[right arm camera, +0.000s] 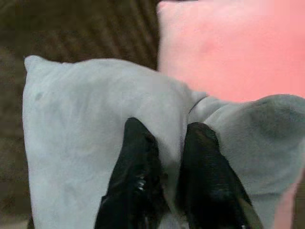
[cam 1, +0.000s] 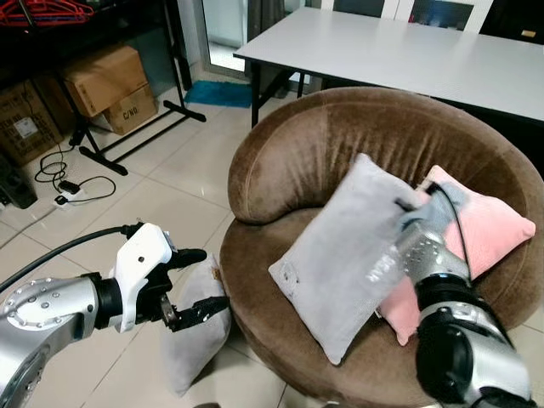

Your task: Move the pillow to the sofa from floor

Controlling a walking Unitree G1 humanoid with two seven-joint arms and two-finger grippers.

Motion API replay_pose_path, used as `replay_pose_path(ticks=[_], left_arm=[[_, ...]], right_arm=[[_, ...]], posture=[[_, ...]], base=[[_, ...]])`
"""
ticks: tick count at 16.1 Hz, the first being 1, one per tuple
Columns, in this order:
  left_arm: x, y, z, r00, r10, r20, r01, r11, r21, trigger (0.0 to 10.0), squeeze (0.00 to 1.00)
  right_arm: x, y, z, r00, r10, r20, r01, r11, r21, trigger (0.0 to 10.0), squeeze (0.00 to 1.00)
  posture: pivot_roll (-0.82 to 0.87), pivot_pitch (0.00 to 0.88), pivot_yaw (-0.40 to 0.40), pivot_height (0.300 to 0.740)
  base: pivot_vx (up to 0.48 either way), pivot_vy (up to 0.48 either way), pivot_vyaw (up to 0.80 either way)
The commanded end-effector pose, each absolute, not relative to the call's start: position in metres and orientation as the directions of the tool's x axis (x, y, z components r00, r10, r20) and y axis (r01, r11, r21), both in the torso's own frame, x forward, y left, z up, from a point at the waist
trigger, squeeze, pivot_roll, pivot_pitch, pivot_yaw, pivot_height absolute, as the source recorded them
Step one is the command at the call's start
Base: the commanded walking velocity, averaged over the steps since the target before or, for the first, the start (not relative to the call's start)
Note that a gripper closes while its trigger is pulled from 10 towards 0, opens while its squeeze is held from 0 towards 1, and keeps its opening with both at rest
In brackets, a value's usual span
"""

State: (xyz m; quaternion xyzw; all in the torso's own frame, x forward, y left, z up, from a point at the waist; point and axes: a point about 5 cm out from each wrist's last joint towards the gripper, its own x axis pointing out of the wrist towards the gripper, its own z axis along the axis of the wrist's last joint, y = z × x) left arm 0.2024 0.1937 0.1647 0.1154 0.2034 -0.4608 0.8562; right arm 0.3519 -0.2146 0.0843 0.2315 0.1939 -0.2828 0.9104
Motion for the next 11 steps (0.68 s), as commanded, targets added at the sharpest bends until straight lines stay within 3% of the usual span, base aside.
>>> replay_pose_path(ticks=[1,4,6,7,11], left_arm=[[0.202,0.195,0.17,0.502,-0.736,-0.454,0.835,0.55,0.03,10.0,0.0],[0.208,0.194,0.172,0.562,-0.732,-0.385,0.805,0.591,0.051,10.0,0.0],[0.219,0.194,0.173,0.712,-0.638,-0.293,0.693,0.706,0.146,10.0,0.0],[0.226,0.198,0.171,0.8,-0.531,-0.279,0.586,0.79,0.178,10.0,0.0],[0.221,0.201,0.169,0.905,-0.376,-0.198,0.413,0.888,0.202,10.0,0.0]], right_arm=[[0.349,-0.221,0.083,0.748,-0.459,-0.48,0.632,0.713,0.303,10.0,1.0],[0.345,-0.232,0.086,0.78,-0.44,-0.446,0.601,0.725,0.336,10.0,1.0],[0.337,-0.239,0.105,0.845,-0.399,-0.355,0.511,0.8,0.315,10.0,1.0],[0.33,-0.237,0.115,0.878,-0.36,-0.316,0.452,0.84,0.299,10.0,1.0],[0.292,-0.194,0.132,0.958,-0.184,-0.219,0.237,0.939,0.248,10.0,1.0]], posture=[[0.07,0.0,0.012,0.74],[0.06,0.0,0.014,0.74],[0.05,0.0,0.012,0.74],[0.04,0.0,0.007,0.74],[0.03,0.0,0.002,0.74]], base=[[0.0,0.0,0.0],[0.0,0.0,0.0],[0.0,0.0,0.0],[0.0,0.0,0.0],[0.0,0.0,0.0]])
